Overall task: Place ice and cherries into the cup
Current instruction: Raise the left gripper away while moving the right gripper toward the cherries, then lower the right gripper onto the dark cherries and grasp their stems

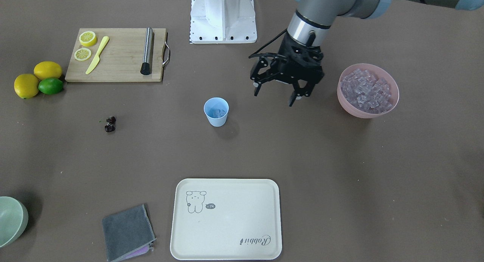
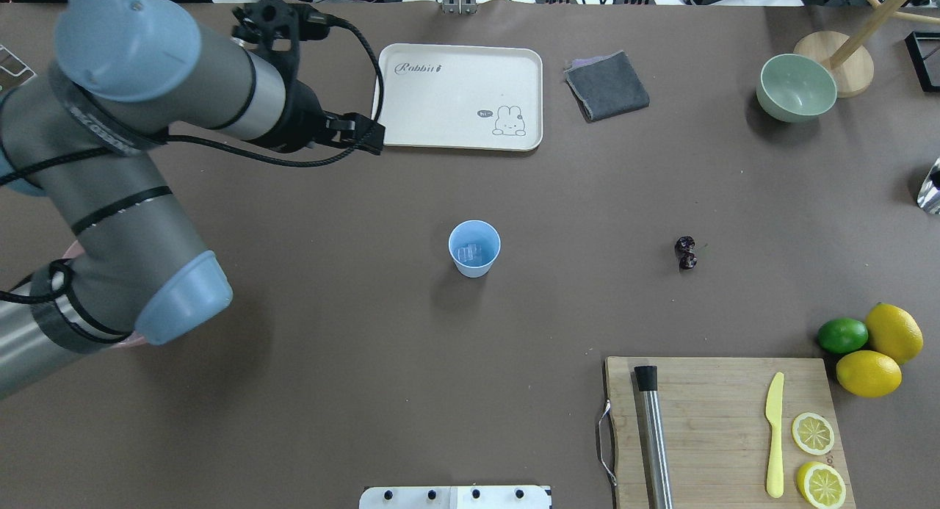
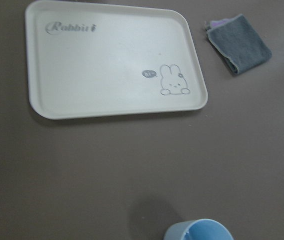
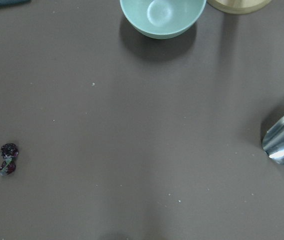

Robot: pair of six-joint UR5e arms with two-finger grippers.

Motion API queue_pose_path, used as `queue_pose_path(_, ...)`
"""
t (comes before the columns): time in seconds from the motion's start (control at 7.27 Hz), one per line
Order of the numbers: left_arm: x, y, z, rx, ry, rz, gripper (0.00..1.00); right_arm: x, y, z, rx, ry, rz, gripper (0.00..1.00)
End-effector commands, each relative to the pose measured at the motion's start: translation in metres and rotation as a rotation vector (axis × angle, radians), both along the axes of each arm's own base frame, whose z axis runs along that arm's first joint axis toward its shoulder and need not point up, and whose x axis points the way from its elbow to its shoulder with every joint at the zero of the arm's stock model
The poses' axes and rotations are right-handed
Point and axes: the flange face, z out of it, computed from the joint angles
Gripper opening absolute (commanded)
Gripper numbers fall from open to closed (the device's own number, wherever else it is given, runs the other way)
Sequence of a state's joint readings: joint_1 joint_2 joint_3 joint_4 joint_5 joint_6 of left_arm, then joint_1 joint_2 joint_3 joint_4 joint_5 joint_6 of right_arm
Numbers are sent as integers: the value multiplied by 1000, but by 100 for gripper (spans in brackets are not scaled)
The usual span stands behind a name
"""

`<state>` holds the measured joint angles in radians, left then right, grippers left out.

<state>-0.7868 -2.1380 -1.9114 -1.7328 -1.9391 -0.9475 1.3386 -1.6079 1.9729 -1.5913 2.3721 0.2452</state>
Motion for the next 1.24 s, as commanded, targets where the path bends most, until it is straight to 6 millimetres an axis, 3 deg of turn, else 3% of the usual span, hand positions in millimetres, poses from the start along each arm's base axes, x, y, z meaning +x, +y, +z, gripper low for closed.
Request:
queue_pose_path(0.0, -57, -7, 27, 36, -31, 21, 97, -81, -16, -39, -7, 16, -39, 100)
queue_pose_path(0.14, -71, -10, 26, 34, -23, 12, 97, -130, -18, -58, -13, 50, -39, 100)
queue_pose_path(0.28, -76, -14, 30, 72, -47, 26, 97, -168, -13, -71, 1, 50, -43, 100)
queue_pose_path(0.83, -80, -17, 30, 79, -55, 21, 97, -245, 3, -45, -14, 9, 62, 100)
queue_pose_path(1.1, -79, -17, 32, 76, -57, 23, 97, -269, 8, -36, -57, 14, 60, 100)
